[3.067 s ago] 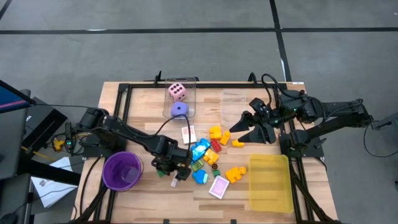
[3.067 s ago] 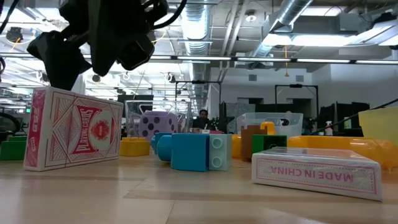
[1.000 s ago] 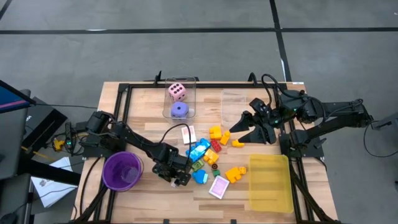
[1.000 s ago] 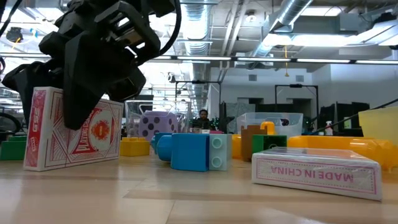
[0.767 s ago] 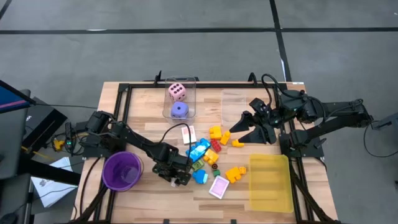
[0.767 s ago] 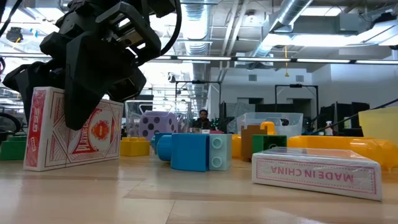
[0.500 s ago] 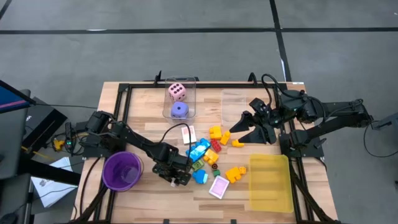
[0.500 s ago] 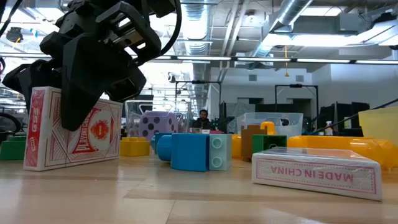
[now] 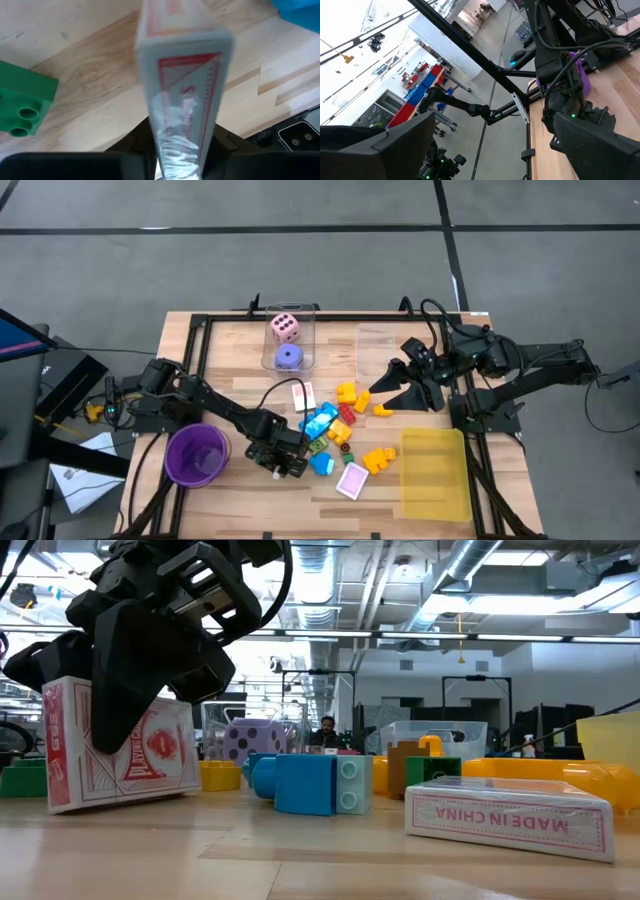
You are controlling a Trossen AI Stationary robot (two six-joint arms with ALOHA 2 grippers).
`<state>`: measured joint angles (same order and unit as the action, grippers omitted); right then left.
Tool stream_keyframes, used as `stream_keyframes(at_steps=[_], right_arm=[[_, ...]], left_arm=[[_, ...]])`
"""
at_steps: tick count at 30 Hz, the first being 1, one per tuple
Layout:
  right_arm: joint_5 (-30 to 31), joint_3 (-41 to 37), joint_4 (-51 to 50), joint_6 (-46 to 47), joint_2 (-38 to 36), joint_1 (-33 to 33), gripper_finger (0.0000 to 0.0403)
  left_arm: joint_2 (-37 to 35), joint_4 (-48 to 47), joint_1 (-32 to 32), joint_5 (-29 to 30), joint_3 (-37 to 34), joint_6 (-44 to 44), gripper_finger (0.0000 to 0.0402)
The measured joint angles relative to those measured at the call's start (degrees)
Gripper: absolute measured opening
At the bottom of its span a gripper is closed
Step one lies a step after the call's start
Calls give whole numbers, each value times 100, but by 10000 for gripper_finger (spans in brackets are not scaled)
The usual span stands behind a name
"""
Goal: Pick & Place Toys
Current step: Put the red deck of cards into the right transparent bin
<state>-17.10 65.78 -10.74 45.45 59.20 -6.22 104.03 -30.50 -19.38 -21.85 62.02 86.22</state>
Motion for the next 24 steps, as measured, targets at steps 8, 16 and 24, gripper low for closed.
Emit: stream_keyframes(at_steps=[8,16,24], right_arm=[[-90,0,0,0,0,0,399],[-87,0,0,0,0,0,399],[-87,0,1,0,0,0,399]], left_arm=[[0,13,0,0,0,2,76],[0,13,0,0,0,-9,77],[-62,25,6,36,0,-163,74]])
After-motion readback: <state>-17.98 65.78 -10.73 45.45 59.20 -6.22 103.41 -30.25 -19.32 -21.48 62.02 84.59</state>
